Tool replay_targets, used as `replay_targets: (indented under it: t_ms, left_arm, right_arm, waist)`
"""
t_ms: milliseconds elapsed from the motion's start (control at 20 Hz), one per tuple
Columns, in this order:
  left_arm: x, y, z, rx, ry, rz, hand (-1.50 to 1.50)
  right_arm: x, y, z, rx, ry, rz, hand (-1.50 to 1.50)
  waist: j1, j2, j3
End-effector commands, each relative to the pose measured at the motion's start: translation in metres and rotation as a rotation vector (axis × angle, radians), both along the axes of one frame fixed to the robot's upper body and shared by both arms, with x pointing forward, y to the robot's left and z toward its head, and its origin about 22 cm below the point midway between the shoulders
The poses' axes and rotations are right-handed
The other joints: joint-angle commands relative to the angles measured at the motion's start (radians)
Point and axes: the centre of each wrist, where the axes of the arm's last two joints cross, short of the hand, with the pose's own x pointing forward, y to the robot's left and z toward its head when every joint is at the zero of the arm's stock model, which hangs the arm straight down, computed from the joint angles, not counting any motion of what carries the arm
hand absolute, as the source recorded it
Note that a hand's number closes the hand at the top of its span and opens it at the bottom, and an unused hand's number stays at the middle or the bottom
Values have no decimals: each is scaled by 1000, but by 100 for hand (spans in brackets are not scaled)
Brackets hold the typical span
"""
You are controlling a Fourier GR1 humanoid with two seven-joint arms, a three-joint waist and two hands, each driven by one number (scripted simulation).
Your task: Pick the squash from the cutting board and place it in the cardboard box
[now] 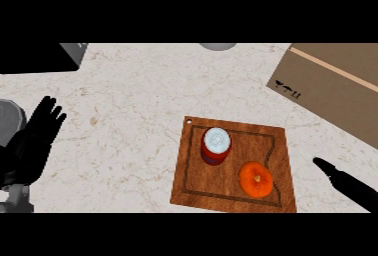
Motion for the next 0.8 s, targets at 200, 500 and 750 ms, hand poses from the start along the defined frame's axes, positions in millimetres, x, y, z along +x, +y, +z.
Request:
replay_targets:
  t_ms: [200,500,750]
  left_arm:
    - [-10,1,-1,7,0,-51,0]
    - [-2,0,12,7,-16,-81,0]
    - [1,-10,13,6,-14,-130,0]
  right_arm:
    - [-73,16,-11,-248,454,7,-150]
    - [-88,22,15,-348,795,-61,-150]
    - [-87,46,35,-321,1009,-68,-150]
  waist:
    - [33,22,-7]
    - [71,38,-7]
    - [95,39,-4]
